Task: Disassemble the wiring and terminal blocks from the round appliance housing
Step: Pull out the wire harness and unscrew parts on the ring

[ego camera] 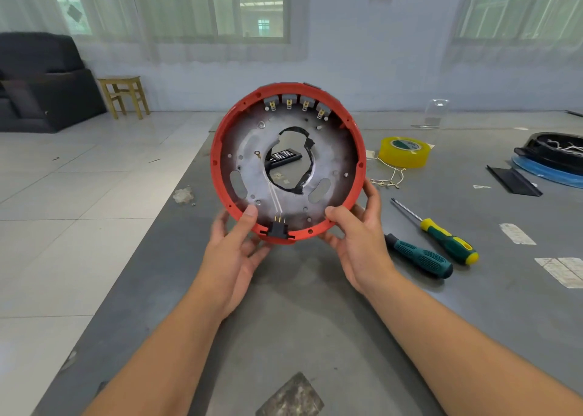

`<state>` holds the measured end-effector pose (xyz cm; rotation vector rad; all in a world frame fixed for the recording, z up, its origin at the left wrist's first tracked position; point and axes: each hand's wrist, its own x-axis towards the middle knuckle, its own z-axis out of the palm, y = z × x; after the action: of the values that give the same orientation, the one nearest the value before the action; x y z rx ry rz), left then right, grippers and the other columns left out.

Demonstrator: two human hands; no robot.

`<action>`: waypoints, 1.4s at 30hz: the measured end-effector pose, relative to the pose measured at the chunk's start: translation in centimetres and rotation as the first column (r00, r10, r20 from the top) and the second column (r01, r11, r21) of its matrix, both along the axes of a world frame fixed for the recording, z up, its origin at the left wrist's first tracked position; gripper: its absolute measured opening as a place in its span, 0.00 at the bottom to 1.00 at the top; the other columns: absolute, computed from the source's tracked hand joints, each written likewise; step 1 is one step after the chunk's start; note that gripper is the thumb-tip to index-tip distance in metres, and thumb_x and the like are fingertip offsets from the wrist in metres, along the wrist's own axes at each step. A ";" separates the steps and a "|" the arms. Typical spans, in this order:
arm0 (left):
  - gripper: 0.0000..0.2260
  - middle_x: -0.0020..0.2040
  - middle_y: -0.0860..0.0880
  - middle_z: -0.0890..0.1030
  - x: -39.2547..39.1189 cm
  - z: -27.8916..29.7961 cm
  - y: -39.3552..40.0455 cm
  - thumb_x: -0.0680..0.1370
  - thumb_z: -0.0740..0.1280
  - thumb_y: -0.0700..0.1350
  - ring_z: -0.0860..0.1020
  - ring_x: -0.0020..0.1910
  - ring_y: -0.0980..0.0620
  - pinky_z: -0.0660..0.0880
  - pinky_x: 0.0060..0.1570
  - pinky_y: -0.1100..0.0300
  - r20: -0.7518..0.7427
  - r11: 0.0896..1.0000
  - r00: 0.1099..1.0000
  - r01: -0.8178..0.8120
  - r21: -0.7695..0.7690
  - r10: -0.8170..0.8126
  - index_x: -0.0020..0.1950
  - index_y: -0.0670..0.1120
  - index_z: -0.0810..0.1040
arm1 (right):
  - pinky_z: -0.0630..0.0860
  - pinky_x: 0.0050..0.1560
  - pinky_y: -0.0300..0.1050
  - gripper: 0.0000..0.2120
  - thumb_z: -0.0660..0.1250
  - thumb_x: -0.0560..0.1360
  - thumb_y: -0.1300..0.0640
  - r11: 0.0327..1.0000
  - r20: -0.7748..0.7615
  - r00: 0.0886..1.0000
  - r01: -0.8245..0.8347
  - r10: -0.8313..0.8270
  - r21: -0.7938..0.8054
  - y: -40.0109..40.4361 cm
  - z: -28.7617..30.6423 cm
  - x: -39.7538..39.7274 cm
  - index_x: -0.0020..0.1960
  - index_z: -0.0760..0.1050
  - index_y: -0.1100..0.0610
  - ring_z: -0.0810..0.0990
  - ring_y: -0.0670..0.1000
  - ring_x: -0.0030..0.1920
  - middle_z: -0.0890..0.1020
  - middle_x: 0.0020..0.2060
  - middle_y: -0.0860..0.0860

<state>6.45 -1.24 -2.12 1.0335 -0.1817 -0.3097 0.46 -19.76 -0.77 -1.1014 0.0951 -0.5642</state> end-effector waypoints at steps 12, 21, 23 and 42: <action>0.23 0.62 0.30 0.82 0.6 0.7 2.5 0.76 0.74 0.54 0.83 0.61 0.36 0.84 0.49 0.52 -0.277 0.936 0.903 0.350 0.025 -0.330 0.66 0.42 0.80 | 0.81 0.57 0.65 0.33 0.76 0.70 0.53 0.993 -0.079 0.997 0.011 -0.020 -0.114 -0.2 -0.5 0.2 0.71 0.67 0.46 0.85 0.53 0.54 0.80 0.64 0.49; 0.12 0.51 0.34 0.86 0.8 0.4 2.1 0.74 0.75 0.51 0.80 0.33 0.49 0.77 0.30 0.63 -0.225 0.970 0.949 0.237 0.056 -0.219 0.49 0.43 0.88 | 0.80 0.58 0.46 0.22 0.67 0.77 0.37 0.852 -0.165 0.984 -0.027 -0.070 -0.523 -0.3 -0.1 -0.5 0.69 0.69 0.31 0.81 0.43 0.61 0.80 0.63 0.36; 0.12 0.53 0.32 0.85 0.8 0.4 1.9 0.74 0.75 0.52 0.71 0.27 0.53 0.70 0.27 0.65 -0.194 0.971 0.957 0.231 0.068 -0.214 0.50 0.44 0.87 | 0.76 0.60 0.41 0.18 0.62 0.78 0.33 0.700 -0.172 0.958 0.039 -0.228 -0.713 -1.1 0.1 -0.9 0.67 0.69 0.29 0.80 0.38 0.59 0.80 0.62 0.35; 0.11 0.56 0.33 0.85 2.3 -0.1 2.7 0.82 0.71 0.49 0.55 0.21 0.57 0.55 0.23 0.63 -0.023 0.989 0.999 -0.030 0.147 0.034 0.53 0.49 0.70 | 0.78 0.41 0.48 0.14 0.54 0.84 0.48 -0.216 -0.115 0.685 -0.377 -0.719 -0.901 -6.3 -0.6 -4.0 0.57 0.77 0.48 0.78 0.55 0.51 0.76 0.51 0.50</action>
<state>8.78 1.42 -2.22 1.1766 -0.1208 -0.3105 -3.58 -26.06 -1.40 -3.1258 0.6441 -0.3840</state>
